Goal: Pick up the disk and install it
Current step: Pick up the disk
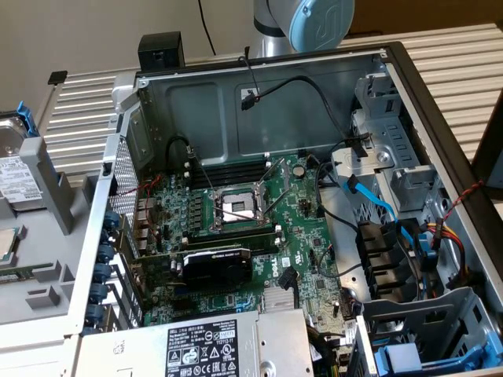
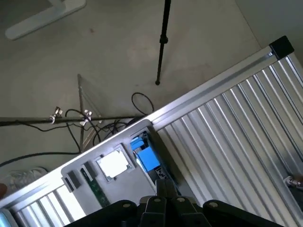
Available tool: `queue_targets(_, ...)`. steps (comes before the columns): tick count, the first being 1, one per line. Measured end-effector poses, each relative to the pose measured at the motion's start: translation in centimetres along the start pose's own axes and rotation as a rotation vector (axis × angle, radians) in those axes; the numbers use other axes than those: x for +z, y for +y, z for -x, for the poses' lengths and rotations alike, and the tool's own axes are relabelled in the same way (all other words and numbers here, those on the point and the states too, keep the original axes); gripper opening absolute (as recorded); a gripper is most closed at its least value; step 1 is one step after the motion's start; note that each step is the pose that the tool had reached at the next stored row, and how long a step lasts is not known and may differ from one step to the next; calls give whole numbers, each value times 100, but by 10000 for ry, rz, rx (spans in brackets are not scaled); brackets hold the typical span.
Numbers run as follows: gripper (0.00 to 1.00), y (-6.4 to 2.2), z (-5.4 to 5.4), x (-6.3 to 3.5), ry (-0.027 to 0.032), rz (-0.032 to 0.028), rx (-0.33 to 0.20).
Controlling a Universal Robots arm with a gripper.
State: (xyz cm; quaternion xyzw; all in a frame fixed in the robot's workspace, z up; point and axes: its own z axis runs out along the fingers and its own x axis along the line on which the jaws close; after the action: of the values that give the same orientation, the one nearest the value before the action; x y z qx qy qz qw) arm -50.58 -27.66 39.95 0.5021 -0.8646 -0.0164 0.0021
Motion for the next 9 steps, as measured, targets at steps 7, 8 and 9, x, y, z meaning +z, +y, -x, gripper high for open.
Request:
queue_targets(7,11,0,0,0,39,16,-1275)
queue_targets(8,11,0,0,0,44,19,-1458)
queue_targets(9,11,0,0,0,50,21,-1633)
